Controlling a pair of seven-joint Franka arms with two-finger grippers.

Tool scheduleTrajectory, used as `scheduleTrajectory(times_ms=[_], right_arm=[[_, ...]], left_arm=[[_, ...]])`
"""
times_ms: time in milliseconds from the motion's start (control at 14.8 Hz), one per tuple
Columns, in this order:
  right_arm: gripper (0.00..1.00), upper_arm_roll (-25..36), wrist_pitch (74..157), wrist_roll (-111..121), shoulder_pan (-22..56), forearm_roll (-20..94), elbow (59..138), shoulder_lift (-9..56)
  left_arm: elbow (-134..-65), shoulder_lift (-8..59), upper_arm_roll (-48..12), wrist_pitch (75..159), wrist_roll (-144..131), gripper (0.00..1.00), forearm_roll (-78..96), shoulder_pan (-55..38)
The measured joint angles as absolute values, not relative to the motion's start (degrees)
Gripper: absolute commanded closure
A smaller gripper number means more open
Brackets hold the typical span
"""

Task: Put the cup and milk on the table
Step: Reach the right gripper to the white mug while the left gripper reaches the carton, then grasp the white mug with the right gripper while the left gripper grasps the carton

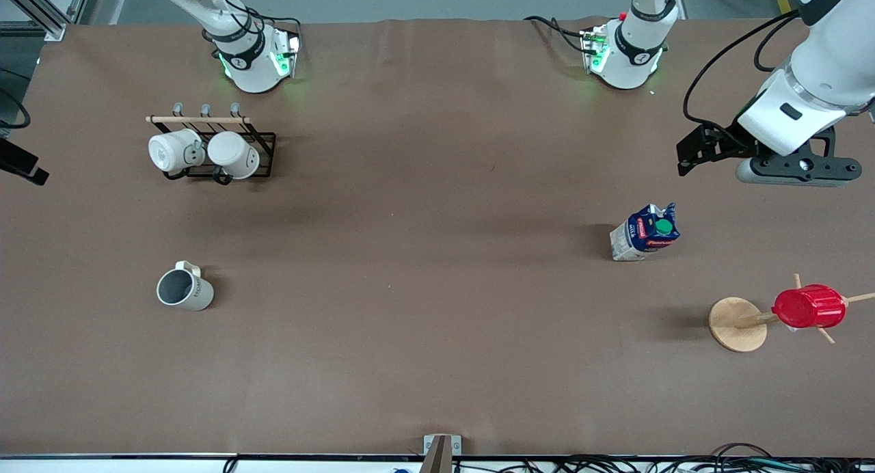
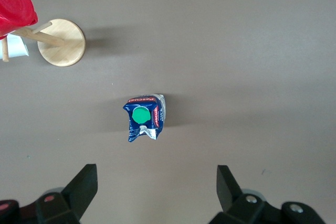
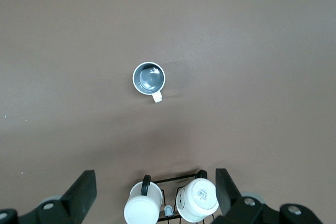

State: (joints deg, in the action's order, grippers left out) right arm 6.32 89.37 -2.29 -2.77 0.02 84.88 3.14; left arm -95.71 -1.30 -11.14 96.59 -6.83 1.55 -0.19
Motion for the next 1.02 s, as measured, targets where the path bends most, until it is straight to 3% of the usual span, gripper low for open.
scheduleTrajectory(times_ms=[338, 677, 1015], right_arm=[[0.0, 8.6, 95.8, 5.2, -3.1, 0.5, 86.2, 11.2], [0.0, 9.1, 110.0, 10.9, -3.6, 4.8, 90.9, 20.3], [0.0, 8.7, 121.6, 17.9, -3.0, 5.1, 95.6, 26.8]], left_arm=[[-95.7, -1.1, -10.9, 97.6, -6.9, 0.01, 1.5, 0.1], [-97.1, 0.3, -10.9, 99.1, -6.8, 0.02, 1.5, 0.9], [-105.3, 2.7, -10.8, 111.0, -6.7, 0.02, 1.5, 2.1]])
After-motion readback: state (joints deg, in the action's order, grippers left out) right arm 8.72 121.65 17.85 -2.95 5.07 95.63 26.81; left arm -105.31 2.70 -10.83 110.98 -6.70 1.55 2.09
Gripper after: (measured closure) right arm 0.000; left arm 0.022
